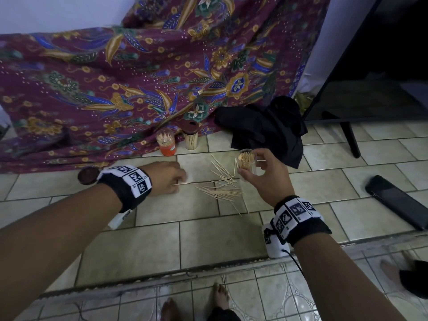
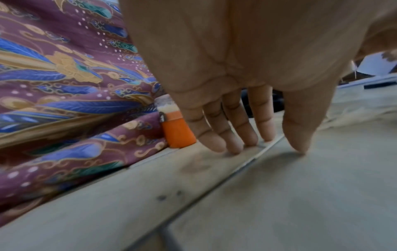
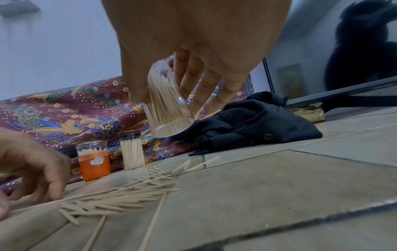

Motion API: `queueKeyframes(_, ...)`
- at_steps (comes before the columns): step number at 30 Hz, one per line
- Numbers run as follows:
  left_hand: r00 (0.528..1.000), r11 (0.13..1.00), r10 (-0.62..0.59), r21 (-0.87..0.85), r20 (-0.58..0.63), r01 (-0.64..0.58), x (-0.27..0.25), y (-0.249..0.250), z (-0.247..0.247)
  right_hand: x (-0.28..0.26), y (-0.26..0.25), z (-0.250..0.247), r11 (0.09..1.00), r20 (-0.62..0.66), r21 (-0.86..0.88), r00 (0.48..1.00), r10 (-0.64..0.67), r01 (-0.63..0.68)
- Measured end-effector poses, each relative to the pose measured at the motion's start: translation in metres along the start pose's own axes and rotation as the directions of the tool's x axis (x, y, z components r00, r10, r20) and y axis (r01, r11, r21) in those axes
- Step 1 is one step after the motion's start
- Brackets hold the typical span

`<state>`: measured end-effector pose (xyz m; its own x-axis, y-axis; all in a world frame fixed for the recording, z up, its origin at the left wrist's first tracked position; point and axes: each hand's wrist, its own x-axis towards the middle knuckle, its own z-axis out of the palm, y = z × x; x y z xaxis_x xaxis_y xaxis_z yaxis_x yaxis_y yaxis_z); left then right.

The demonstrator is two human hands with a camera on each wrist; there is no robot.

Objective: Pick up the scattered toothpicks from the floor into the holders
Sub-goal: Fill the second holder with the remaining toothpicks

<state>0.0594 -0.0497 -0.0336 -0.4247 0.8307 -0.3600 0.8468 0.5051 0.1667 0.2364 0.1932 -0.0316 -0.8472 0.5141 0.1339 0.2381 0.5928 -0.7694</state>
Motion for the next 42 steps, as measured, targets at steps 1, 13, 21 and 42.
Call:
queueKeyframes(1, 1.000, 1.000, -0.005, -0.014, -0.004, 0.005, -0.003, -0.002, 0.003, 0.001, -0.001, 0.002, 1.000, 0.001, -0.002, 1.000, -0.004, 0.004)
queueKeyframes(13, 0.994, 0.993, 0.110, 0.031, -0.012, -0.110, -0.001, 0.027, 0.012, 0.006, -0.005, 0.005, 1.000, -0.002, 0.010, 1.000, -0.016, 0.016)
queueKeyframes(21, 0.951, 0.958, 0.285, 0.080, -0.122, -0.276, 0.038, 0.071, 0.014, 0.004, 0.001, 0.002, 1.000, -0.009, 0.007, 1.000, -0.018, 0.018)
queueKeyframes(42, 0.992, 0.985, 0.060, -0.151, -0.112, -0.077, 0.053, 0.059, 0.004, 0.005, 0.013, -0.013, 1.000, -0.028, 0.012, 1.000, 0.014, -0.014)
